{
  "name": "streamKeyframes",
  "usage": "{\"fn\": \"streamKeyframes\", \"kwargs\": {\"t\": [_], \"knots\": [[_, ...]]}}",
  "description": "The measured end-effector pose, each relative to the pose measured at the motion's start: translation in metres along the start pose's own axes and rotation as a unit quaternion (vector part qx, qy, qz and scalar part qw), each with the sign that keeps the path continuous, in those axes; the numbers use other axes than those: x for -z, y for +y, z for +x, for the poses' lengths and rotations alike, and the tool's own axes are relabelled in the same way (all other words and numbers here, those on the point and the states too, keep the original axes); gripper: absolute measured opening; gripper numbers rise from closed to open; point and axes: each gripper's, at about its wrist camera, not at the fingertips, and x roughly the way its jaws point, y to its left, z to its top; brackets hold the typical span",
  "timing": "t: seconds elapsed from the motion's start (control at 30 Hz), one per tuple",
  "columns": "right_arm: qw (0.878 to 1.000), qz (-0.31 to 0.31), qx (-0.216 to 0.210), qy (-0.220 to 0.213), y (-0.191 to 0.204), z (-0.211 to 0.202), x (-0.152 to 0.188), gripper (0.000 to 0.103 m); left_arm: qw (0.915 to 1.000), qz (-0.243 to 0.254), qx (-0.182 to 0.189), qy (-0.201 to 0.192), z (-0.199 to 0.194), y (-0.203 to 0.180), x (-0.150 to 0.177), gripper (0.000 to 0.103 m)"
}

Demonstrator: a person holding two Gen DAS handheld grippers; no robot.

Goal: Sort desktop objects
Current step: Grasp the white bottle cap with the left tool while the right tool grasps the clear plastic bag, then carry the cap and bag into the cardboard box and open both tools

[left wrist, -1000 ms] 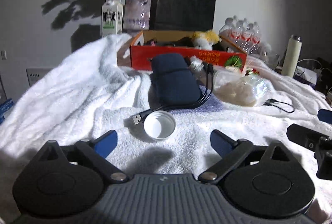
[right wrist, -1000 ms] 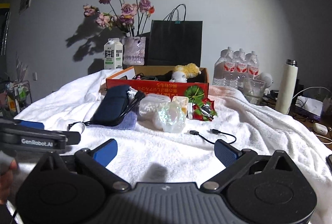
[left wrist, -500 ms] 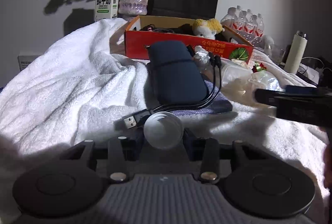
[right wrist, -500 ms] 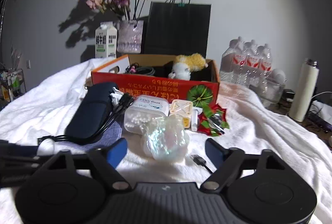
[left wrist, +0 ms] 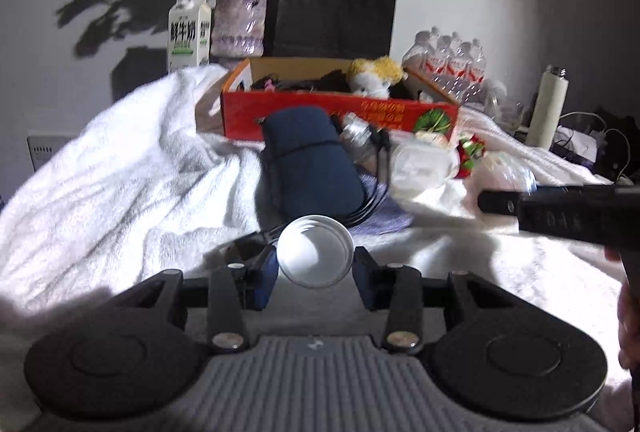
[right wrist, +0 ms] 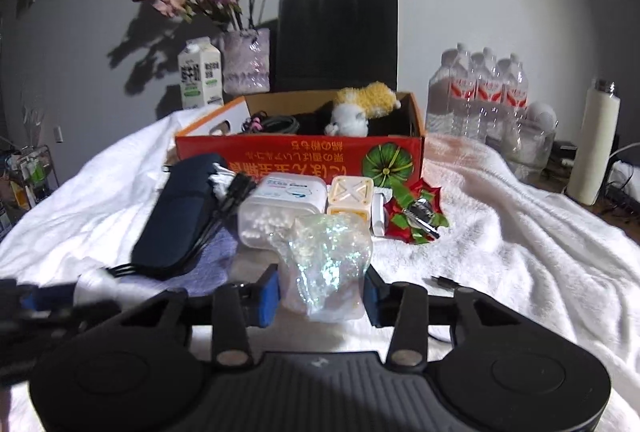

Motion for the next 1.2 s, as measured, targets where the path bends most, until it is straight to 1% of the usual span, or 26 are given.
{"fn": "streamKeyframes", "kwargs": {"t": [0.13,0.2,0.33,0.57,0.7,0.83,0.93,1.0,1.1,1.13,1.17,1.2], "knots": [[1.0,-0.009,-0.013,-0.014,0.006,-0.033,0.011,0.041,0.9996,0.018,0.004,-0.02,-0.018,-0.012,0.0,0.041],[0.999,-0.017,-0.008,-0.029,0.008,-0.049,0.016,0.041,0.9993,0.023,0.003,-0.029,-0.028,-0.017,0.001,0.041],[0.999,-0.004,-0.019,-0.045,0.007,-0.072,0.022,0.041,0.9985,0.023,0.004,-0.05,-0.048,-0.026,0.002,0.041],[0.997,-0.008,-0.026,-0.069,0.011,-0.092,0.022,0.041,0.9957,0.03,0.005,-0.088,-0.067,-0.034,-0.004,0.041],[0.997,-0.01,-0.027,-0.07,0.009,-0.088,0.015,0.041,0.9955,0.031,0.005,-0.089,-0.062,-0.029,-0.014,0.041],[0.996,-0.01,-0.038,-0.075,0.001,-0.079,-0.011,0.041,0.9944,0.033,0.026,-0.097,-0.053,-0.016,-0.051,0.041],[0.995,-0.018,-0.056,-0.084,-0.006,-0.066,-0.045,0.041,0.9933,0.046,0.035,-0.1,-0.037,-0.005,-0.09,0.041],[0.994,-0.017,-0.07,-0.085,-0.012,-0.051,-0.073,0.041,0.9942,0.043,0.047,-0.087,-0.019,0.003,-0.12,0.041],[0.994,-0.023,-0.082,-0.074,-0.018,-0.019,-0.117,0.042,0.9957,0.03,0.068,-0.055,0.02,0.013,-0.166,0.041],[0.993,-0.023,-0.089,-0.069,-0.019,-0.005,-0.132,0.042,0.996,0.029,0.071,-0.046,0.036,0.015,-0.181,0.041],[0.994,-0.016,-0.091,-0.064,-0.022,0.01,-0.148,0.042,0.9967,0.032,0.062,-0.041,0.052,0.015,-0.194,0.041],[0.994,-0.011,-0.096,-0.055,-0.024,0.027,-0.164,0.042,0.9966,0.051,0.057,-0.031,0.072,0.013,-0.207,0.041]]}}
